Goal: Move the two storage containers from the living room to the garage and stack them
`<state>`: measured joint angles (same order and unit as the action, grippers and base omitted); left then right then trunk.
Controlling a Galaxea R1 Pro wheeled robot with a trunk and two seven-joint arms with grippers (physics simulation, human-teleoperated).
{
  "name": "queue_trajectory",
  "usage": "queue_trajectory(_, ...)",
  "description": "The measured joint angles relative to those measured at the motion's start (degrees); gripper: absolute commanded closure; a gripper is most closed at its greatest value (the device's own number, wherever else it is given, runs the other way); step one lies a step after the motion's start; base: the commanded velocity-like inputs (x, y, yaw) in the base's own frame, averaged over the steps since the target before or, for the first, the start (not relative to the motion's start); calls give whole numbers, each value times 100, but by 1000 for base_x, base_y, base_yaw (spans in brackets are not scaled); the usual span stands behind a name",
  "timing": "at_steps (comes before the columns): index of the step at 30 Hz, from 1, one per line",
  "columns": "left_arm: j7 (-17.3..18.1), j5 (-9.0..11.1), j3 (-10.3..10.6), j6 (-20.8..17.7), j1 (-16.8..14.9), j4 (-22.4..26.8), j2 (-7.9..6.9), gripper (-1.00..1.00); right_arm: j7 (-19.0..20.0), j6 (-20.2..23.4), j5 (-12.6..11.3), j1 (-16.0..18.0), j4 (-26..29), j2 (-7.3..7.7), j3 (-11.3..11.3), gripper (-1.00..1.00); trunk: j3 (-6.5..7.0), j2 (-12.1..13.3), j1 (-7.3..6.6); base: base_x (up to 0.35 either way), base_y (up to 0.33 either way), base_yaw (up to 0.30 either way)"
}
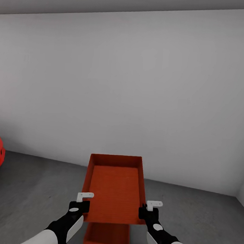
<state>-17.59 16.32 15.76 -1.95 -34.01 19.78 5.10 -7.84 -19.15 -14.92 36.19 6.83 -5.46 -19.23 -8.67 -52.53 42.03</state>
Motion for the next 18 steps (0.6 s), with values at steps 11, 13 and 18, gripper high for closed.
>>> queue_trajectory(11,2,-3,-3,0,-1,0,0,100,0,0,4,0,1,-1,4,100,-100,0,0,0,0,0)
queue_trajectory(13,0,-5,-3,0,-3,1,1,100,0,0,6,0,5,1,7,100,-119,0,0,0,0,0)
queue_trajectory(18,-5,-6,-2,0,-2,-1,7,100,13,-3,1,0,-2,7,10,100,-164,0,0,0,0,0)
